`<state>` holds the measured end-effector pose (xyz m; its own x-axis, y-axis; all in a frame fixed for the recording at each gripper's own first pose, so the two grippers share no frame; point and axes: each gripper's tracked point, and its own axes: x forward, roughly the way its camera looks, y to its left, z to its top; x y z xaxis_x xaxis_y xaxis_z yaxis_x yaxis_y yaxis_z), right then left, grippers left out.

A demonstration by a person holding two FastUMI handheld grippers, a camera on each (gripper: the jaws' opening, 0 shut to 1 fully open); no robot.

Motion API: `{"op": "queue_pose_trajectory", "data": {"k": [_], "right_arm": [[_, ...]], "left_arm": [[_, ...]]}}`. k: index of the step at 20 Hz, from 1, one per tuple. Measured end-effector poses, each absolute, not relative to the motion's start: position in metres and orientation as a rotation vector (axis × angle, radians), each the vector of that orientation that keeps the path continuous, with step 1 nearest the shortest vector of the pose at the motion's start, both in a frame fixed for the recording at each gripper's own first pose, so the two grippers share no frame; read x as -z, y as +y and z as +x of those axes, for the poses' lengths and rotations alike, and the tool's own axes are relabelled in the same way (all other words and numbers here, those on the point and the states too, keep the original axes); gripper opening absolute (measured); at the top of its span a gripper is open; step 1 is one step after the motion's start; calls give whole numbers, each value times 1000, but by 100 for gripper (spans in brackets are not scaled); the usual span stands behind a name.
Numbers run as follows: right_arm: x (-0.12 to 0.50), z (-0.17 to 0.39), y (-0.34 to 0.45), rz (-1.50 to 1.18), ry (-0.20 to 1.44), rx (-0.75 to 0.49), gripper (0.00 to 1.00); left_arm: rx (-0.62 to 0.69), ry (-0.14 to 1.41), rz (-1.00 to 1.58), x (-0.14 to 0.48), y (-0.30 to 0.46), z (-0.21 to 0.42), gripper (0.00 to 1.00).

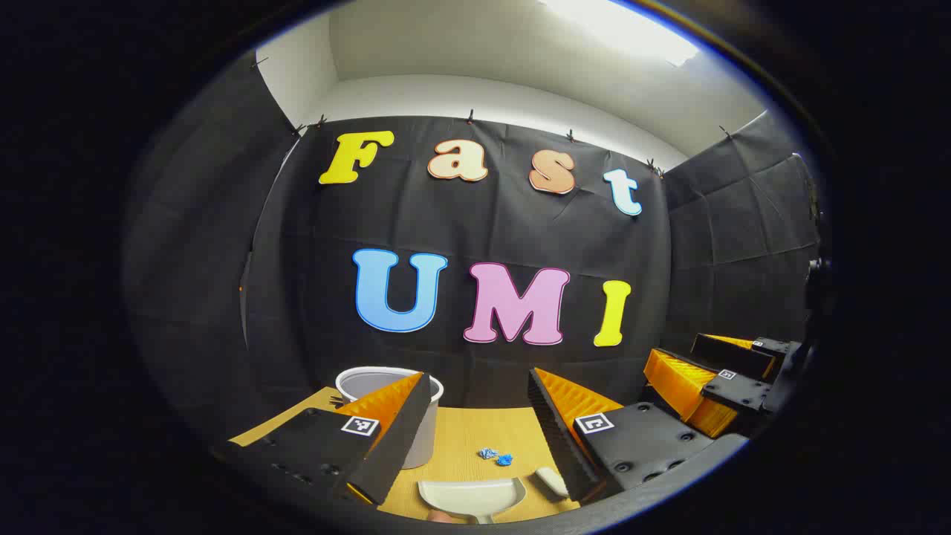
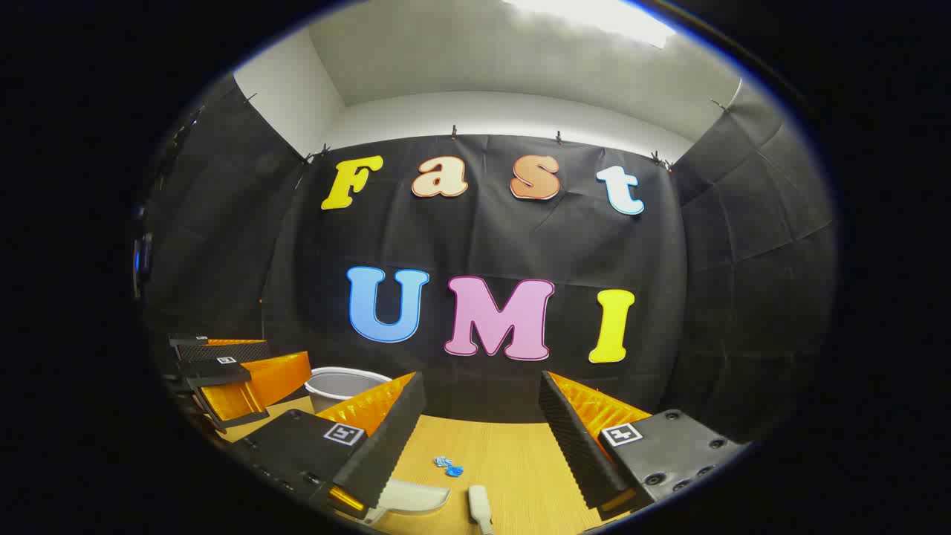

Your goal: Pick up the small broom and dustpan from the desktop, sweep the trash into the dustpan with the broom, and then empty the trash into the garbage bin.

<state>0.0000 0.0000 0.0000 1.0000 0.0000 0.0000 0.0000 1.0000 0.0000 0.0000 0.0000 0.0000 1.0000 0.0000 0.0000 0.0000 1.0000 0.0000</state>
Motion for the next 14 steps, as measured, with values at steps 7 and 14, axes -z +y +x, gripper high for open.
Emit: {"op": "queue_pose_trajectory", "data": {"k": [7,14], "right_arm": [[2,-2,-1,4,9,-2,99],[5,-7,2,1,23,-21,99]], "left_arm": [[-9,11,-5,1,0,-4,78],[-5,36,-46,9,-3,-12,77]]}}
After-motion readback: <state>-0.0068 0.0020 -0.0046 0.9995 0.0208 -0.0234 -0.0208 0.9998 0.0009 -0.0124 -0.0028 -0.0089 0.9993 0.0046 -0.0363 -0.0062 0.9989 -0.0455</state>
